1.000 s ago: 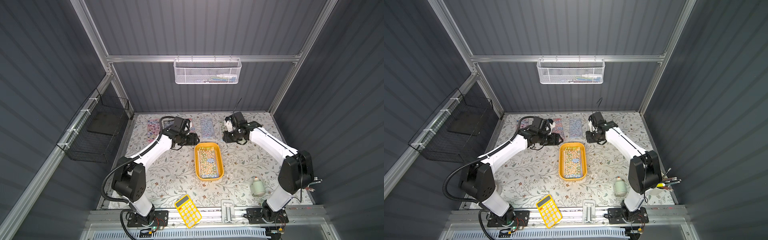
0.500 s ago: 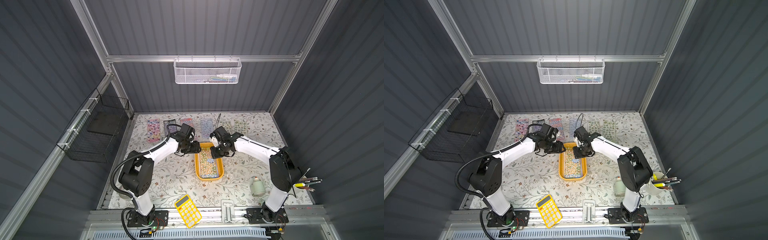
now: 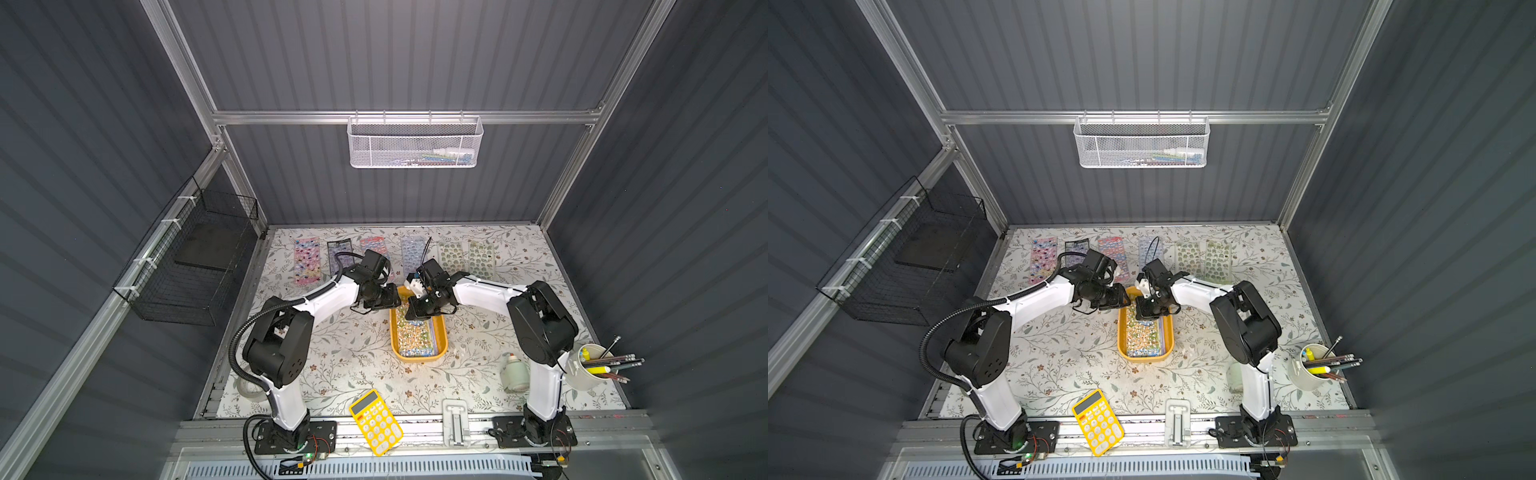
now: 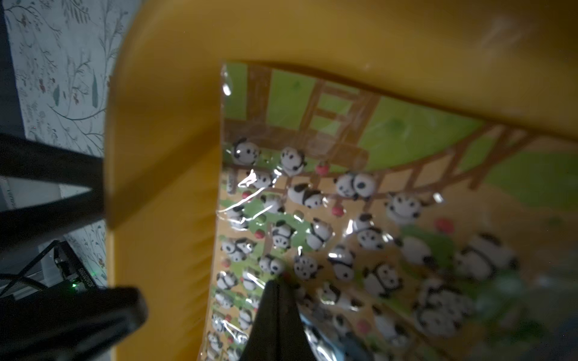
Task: Take the stickers out of the storage box
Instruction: Pick up the sticker from the storage box.
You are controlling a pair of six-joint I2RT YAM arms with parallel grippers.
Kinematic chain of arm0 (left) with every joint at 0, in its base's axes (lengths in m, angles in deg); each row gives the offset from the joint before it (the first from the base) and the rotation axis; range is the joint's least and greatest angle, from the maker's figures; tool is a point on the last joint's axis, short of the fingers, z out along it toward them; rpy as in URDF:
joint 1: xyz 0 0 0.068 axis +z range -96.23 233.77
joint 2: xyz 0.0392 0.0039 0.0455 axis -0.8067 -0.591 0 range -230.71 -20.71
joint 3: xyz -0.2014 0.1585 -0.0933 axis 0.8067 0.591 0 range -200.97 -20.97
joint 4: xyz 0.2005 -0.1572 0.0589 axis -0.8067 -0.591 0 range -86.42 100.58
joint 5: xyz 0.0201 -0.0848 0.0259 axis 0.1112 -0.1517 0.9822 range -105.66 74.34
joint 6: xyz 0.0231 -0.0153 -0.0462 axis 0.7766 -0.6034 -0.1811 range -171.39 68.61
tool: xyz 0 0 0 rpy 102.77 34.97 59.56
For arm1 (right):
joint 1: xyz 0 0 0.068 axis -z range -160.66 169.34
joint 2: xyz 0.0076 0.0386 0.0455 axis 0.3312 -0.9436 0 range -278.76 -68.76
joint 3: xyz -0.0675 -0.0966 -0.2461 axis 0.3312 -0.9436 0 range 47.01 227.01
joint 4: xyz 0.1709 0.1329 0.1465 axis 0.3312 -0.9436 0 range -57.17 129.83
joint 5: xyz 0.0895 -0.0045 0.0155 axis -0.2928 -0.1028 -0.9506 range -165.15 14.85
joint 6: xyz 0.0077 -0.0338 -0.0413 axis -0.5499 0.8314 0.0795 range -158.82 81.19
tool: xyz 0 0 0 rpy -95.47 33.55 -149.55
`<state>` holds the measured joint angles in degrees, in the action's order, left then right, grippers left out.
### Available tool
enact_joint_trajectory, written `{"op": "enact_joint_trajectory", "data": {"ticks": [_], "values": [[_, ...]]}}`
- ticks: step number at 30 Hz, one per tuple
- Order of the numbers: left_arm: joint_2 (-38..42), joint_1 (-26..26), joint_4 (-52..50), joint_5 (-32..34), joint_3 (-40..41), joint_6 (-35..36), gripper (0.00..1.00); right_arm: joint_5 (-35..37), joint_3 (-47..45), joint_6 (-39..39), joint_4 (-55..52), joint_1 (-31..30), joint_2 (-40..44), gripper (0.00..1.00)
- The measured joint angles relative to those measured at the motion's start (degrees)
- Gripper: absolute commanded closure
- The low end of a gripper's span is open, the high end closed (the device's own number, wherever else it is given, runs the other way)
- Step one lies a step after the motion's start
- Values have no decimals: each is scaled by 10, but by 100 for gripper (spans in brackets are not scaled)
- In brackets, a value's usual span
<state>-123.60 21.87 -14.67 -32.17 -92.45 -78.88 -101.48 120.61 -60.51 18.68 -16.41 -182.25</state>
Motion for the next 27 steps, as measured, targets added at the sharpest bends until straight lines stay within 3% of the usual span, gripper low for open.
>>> {"op": "enact_joint_trajectory", "data": {"ticks": [8,12,15,22,27], "values": [[-8,-1,0,0,0,-2,50,-41,-3,-6,39,1,-10,98],[-18,-1,-3,8,-2,-2,78,-53,-11,-6,49,1,-10,98],[-28,0,-15,25,-11,-3,90,-55,-18,-4,51,0,-5,97],[-37,-1,-28,37,-24,-11,97,-42,-29,14,16,0,59,84],[-37,-1,-31,40,-25,-13,97,23,-28,32,-44,0,130,74]]}}
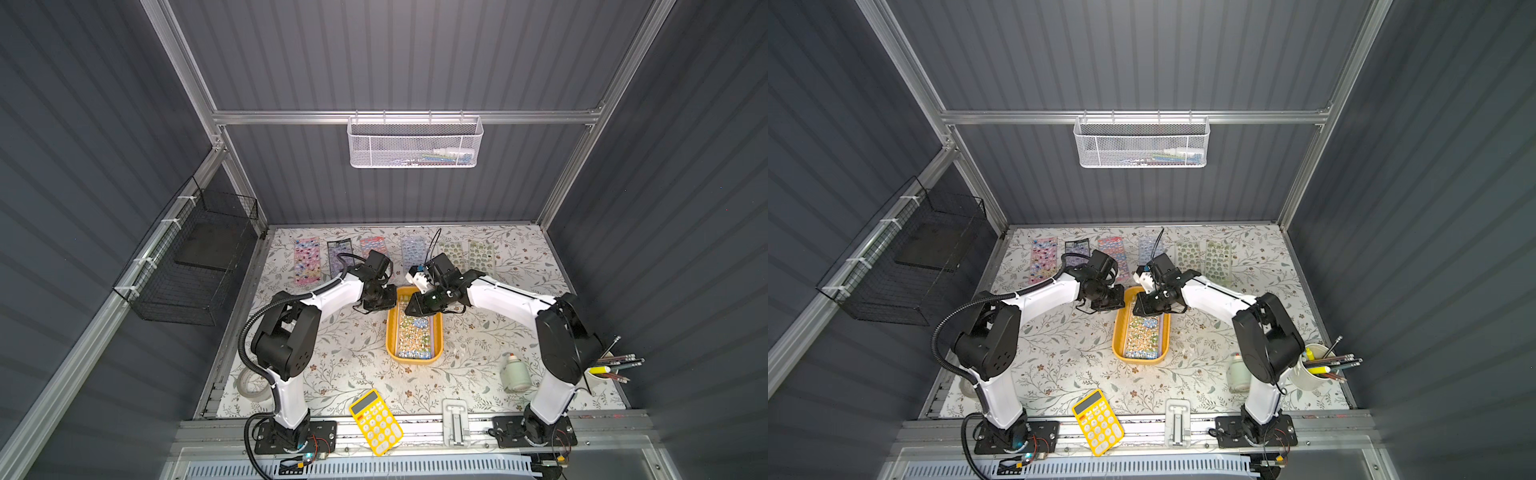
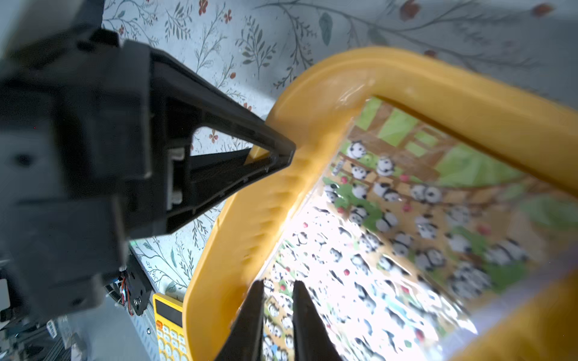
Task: Take the stickers out of the storage box
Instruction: Pick up the sticker from the storage box.
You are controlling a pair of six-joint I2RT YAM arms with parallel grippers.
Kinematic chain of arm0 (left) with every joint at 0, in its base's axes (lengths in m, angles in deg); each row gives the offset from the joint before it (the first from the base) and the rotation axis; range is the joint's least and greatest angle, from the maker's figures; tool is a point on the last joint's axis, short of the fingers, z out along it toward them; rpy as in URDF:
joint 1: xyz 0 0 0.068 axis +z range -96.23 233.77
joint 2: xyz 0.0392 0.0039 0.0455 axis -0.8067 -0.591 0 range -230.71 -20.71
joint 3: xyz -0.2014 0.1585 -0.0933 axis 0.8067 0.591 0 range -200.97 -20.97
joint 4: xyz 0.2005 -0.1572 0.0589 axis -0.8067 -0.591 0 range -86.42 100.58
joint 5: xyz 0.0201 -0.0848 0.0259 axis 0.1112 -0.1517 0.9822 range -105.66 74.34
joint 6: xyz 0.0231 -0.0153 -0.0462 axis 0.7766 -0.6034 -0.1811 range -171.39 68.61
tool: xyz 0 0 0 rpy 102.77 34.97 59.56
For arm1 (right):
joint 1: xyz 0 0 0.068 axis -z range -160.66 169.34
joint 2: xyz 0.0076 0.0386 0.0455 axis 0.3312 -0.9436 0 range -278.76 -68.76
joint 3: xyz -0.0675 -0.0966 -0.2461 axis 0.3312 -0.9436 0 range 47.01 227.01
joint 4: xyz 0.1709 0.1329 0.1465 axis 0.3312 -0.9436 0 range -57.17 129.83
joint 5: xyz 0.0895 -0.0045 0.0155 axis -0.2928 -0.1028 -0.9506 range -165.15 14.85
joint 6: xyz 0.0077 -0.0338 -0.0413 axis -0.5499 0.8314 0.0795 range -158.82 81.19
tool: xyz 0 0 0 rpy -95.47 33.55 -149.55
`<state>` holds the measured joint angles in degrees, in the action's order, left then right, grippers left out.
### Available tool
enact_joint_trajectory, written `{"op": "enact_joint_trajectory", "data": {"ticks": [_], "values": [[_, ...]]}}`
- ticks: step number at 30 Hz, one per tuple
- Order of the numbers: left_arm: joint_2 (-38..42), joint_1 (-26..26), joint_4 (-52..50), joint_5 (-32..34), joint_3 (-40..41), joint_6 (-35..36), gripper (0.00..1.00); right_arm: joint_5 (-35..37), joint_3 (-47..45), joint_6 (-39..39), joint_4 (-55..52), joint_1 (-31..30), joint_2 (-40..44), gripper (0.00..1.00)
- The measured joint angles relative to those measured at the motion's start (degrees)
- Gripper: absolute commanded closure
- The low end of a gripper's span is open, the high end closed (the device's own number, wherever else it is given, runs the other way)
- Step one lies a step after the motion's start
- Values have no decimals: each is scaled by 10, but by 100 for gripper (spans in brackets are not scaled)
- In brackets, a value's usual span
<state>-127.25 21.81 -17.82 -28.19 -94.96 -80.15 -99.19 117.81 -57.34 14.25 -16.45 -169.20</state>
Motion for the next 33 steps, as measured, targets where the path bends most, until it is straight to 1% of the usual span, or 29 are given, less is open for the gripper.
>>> {"op": "enact_joint_trajectory", "data": {"ticks": [3,4,7,9,13,17,20,21,23,24,26,28,29,33], "values": [[0,0,-3,4,-2,-2,97,57,9,12,-48,0,16,74],[0,0,-4,6,-2,-4,97,76,12,15,-64,0,16,78],[0,0,-12,17,-7,-14,97,119,12,24,-99,0,8,92],[0,0,-19,25,-10,-24,97,137,12,27,-114,-1,-6,96],[0,0,-24,34,-10,-47,98,150,12,26,-121,-7,-47,97],[2,-4,-23,40,-9,-72,98,145,23,21,-112,-19,-83,98],[7,-4,-17,41,-2,-84,94,133,44,17,-108,-25,-106,98],[9,-4,-15,42,1,-87,91,128,52,15,-108,-25,-113,99],[12,-2,-10,41,7,-93,81,120,64,9,-105,-24,-123,98],[13,0,-8,40,9,-97,72,115,68,7,-102,-24,-127,98],[13,1,-5,38,13,-102,62,108,71,6,-92,-25,-131,98],[13,0,-5,38,16,-108,49,105,71,5,-82,-26,-134,98],[13,0,-5,38,17,-108,44,104,71,6,-81,-26,-134,98],[20,0,-10,45,17,-109,35,103,67,6,-75,-26,-134,99]]}}
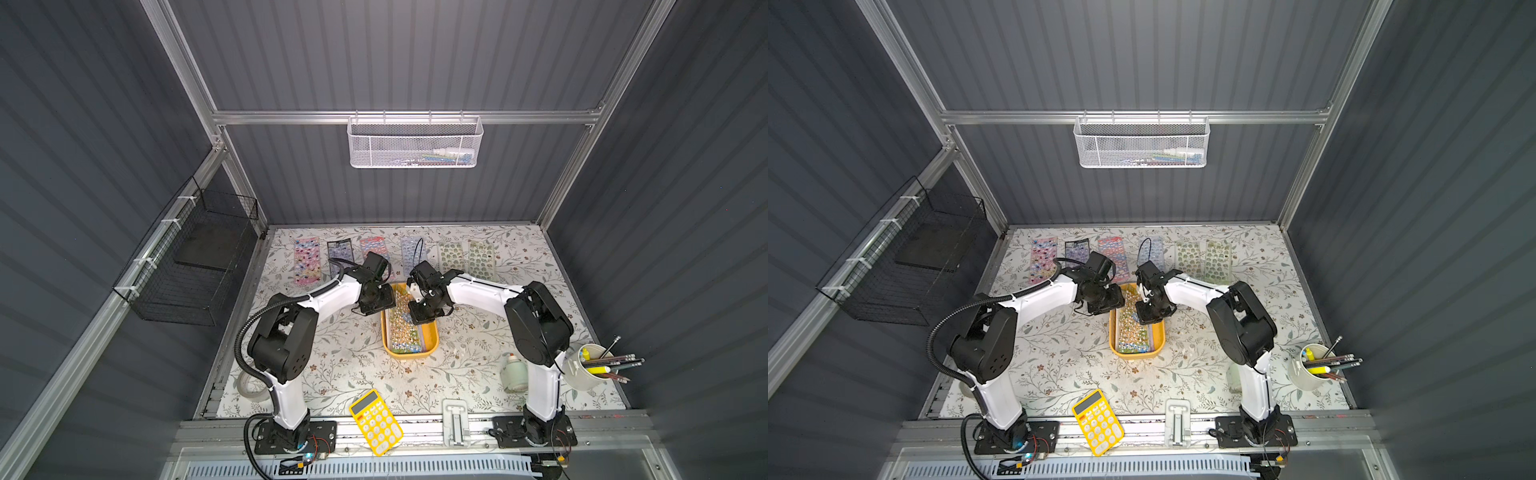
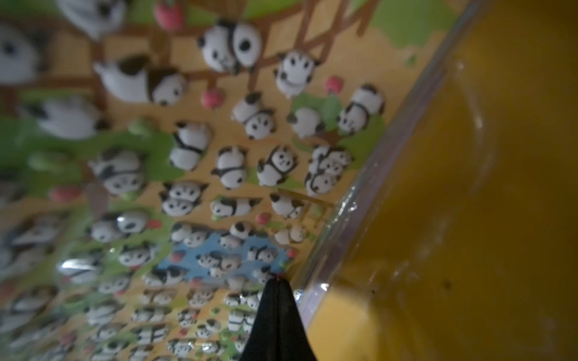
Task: Take the stickers out of the storage box
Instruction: Pick up the sticker from the storage box.
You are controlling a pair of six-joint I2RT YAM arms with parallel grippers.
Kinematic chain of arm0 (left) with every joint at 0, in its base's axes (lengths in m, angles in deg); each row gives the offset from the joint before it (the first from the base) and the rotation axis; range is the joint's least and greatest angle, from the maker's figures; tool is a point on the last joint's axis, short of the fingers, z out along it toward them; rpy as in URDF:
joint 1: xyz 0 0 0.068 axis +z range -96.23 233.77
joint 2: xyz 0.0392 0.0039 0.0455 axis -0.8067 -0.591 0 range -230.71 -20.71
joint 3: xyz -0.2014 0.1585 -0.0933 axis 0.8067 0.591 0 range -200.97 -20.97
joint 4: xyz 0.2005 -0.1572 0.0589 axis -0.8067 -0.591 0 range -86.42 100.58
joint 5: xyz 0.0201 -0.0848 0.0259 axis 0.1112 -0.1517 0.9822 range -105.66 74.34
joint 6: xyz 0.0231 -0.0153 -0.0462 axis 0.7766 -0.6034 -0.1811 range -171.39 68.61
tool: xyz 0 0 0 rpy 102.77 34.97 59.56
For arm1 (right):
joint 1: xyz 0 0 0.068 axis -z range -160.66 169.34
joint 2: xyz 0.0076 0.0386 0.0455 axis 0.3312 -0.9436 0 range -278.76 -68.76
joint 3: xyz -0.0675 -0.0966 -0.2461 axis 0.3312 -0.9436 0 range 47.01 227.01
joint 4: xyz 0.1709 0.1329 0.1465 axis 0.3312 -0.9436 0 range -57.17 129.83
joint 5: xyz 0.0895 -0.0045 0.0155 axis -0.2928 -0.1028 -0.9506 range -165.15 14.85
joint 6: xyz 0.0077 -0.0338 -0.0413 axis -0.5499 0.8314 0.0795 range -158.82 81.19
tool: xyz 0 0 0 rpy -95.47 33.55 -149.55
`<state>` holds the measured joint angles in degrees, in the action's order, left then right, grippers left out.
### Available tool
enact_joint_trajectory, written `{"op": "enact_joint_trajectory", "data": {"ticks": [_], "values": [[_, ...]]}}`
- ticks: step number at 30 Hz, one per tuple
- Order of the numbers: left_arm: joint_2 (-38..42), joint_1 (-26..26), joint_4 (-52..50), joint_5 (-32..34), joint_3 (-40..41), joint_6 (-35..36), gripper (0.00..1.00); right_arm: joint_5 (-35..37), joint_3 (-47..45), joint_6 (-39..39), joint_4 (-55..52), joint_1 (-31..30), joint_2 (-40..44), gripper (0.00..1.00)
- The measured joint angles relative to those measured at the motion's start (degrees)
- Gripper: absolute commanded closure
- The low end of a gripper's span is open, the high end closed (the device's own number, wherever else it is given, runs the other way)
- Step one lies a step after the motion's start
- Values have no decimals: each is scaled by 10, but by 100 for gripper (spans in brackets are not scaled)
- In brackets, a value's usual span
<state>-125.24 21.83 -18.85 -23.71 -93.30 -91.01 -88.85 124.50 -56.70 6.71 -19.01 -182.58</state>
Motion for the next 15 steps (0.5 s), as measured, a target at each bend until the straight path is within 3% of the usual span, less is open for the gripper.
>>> {"op": "enact_joint_trajectory", "data": {"ticks": [3,10,15], "values": [[16,0,0,6,0,-1,29,0,-5,1,6,0,1,99],[38,0,2,21,-16,-1,26,-2,-14,2,19,1,5,99],[54,0,11,30,-13,-1,35,-4,-14,3,19,1,5,99]]}}
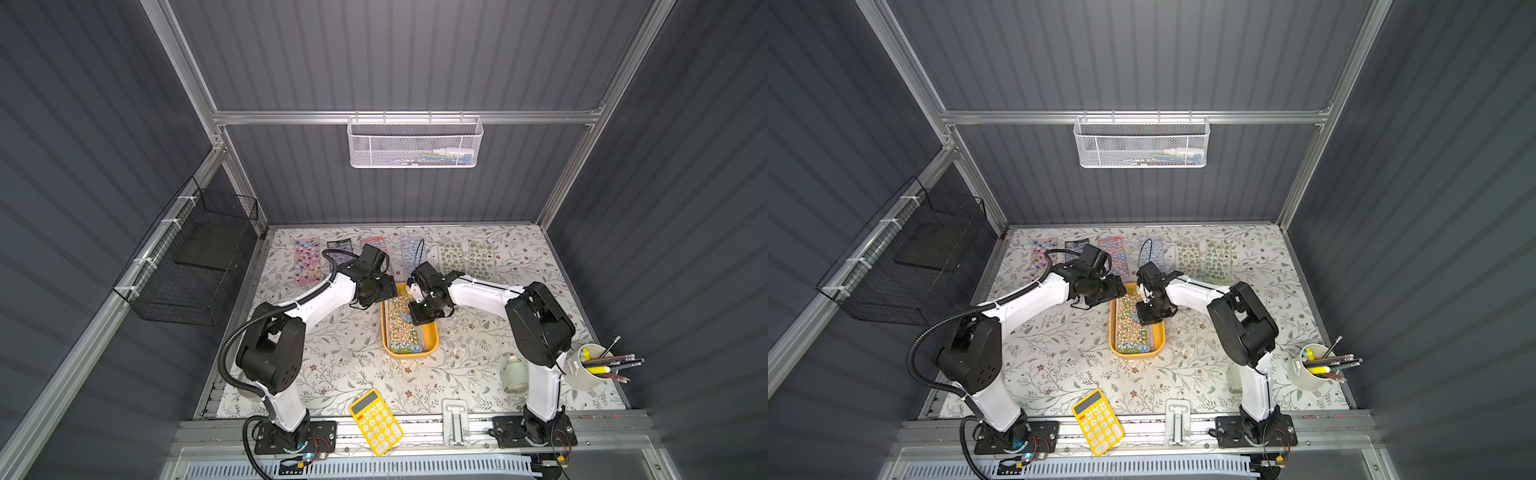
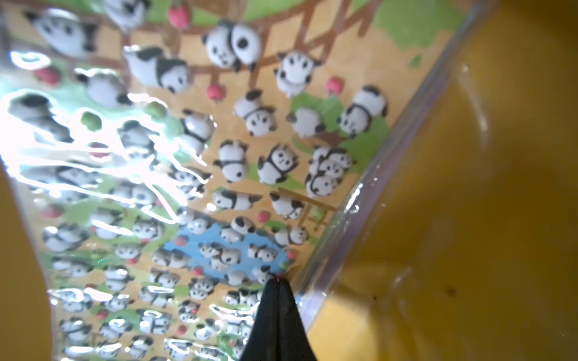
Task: Take the stickers out of the storage box
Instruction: Pick up the sticker from the storage box.
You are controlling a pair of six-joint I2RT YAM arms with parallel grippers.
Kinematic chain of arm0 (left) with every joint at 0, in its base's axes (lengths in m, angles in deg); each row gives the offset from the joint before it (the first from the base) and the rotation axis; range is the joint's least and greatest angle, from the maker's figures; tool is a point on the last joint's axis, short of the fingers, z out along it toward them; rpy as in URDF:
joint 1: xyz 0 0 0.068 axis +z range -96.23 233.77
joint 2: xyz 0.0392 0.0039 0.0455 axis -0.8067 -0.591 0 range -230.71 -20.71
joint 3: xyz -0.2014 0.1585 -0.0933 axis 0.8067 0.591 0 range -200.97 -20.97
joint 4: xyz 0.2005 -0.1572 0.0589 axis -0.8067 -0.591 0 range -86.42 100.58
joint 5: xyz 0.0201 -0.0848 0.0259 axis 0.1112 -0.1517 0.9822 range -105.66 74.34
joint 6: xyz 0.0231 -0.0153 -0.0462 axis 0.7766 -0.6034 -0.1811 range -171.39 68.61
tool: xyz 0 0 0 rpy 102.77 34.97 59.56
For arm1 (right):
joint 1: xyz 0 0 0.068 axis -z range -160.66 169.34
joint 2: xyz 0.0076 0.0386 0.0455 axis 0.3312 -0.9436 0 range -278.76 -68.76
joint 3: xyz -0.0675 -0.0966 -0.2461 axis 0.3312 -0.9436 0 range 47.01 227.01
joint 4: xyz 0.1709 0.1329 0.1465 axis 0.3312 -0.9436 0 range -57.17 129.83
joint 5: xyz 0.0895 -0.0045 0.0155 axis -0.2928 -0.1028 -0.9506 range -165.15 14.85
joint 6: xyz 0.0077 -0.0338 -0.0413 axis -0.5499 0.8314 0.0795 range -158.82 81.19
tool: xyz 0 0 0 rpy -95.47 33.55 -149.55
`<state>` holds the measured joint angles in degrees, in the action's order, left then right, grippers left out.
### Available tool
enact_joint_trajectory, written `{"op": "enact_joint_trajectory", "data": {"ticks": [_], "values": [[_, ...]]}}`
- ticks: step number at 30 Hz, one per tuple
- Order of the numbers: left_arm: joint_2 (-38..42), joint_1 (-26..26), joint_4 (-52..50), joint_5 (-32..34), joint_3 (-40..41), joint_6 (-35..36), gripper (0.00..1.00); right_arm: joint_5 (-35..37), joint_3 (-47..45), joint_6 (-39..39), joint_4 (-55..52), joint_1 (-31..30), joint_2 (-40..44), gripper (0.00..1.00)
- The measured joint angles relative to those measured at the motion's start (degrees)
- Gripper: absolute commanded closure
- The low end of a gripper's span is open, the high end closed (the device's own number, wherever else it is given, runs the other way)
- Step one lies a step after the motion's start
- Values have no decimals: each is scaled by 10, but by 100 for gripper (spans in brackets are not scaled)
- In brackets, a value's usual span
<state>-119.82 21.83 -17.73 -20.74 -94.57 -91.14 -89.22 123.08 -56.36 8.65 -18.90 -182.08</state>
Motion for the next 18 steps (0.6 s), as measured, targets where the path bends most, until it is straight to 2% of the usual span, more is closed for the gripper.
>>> {"op": "enact_joint_trajectory", "data": {"ticks": [1,4,5,11,18], "values": [[3,0,3,0,0,0,41,-1,0,0,0,0,0,99],[5,0,13,-3,0,-1,69,-1,0,0,1,0,0,99],[3,0,14,-5,0,0,71,-1,0,0,1,0,0,99],[-6,0,18,-16,-1,2,72,-2,0,0,1,0,0,99],[-43,-4,19,-18,-5,4,64,-3,0,1,1,1,0,100]]}}
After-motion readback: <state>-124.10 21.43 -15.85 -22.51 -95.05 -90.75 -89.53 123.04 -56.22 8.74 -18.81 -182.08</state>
